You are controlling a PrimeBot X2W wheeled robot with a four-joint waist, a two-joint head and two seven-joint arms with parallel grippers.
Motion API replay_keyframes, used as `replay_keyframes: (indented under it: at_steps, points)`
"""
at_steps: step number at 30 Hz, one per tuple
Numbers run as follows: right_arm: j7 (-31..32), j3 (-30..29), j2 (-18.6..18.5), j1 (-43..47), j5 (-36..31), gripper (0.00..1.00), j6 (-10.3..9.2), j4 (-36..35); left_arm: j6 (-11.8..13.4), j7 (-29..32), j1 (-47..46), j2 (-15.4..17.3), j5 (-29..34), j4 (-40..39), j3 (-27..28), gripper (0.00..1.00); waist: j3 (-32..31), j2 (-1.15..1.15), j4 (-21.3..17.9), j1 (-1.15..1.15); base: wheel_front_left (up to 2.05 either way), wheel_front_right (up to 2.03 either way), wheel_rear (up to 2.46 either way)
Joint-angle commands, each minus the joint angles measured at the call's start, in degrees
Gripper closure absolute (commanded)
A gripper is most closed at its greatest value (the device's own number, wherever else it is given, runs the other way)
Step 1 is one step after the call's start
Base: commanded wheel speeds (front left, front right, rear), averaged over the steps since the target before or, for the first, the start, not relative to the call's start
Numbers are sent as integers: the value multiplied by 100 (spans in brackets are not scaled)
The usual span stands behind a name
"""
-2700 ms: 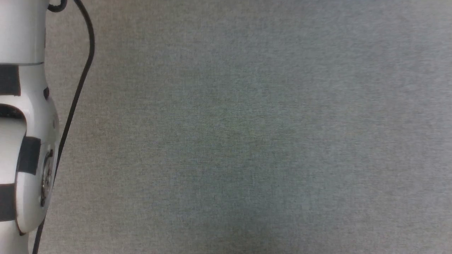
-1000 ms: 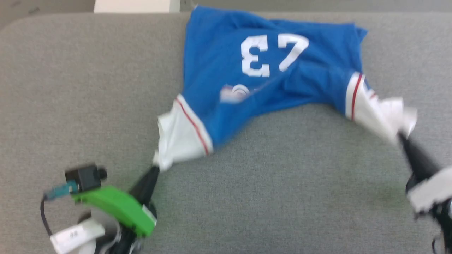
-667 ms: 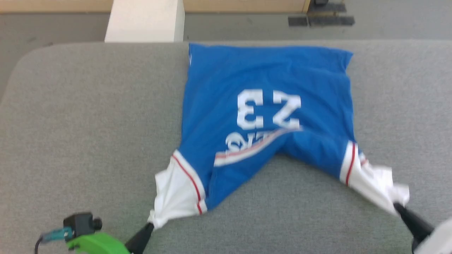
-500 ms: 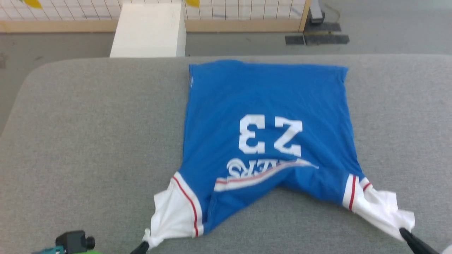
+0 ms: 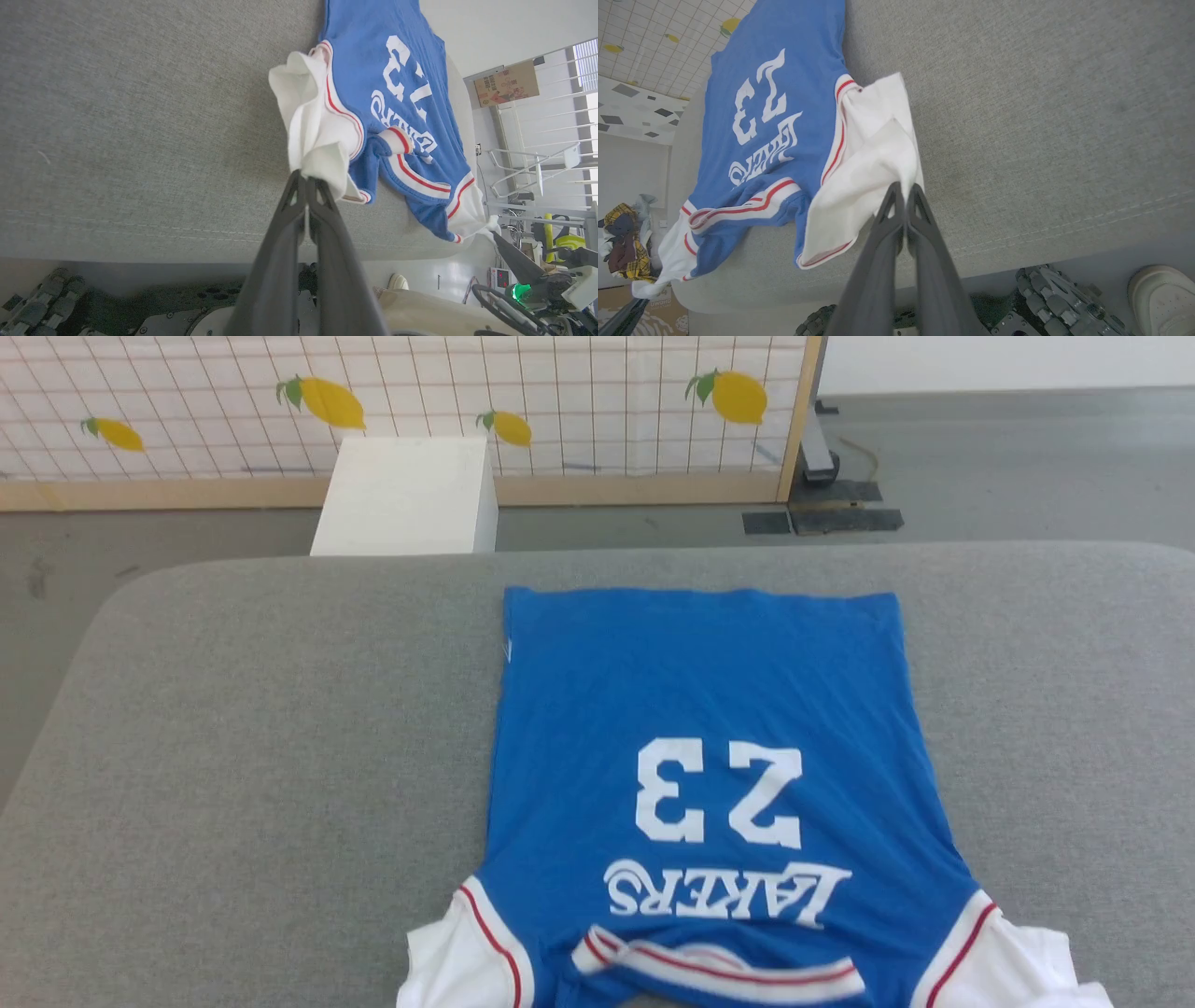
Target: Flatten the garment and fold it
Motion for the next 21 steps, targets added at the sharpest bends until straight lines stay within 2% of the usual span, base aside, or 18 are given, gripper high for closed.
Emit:
replay_keyframes:
  at_steps: [1, 8, 13, 21]
  points:
    - [61, -61, 42, 122, -28, 100, -8, -92, 24, 6, 134, 64, -51, -59, 12, 100, -71, 0, 19, 1, 0, 0, 0]
    - [151, -219, 104, 281, -55, 100, -8, -236, -1, -63, 318, 75, -83, -281, 82, 100, -78, 0, 96, 1, 0, 0, 0]
    - [-128, -110, 107, 100, -329, 100, -8, -218, -107, -220, 122, 56, 70, -464, 85, 100, 48, 0, 170, 1, 0, 0, 0]
    - [-814, 532, -375, -485, -1020, 100, -8, 495, -297, -389, -601, -66, 452, -591, -179, 100, 340, 0, 254, 1, 0, 0, 0]
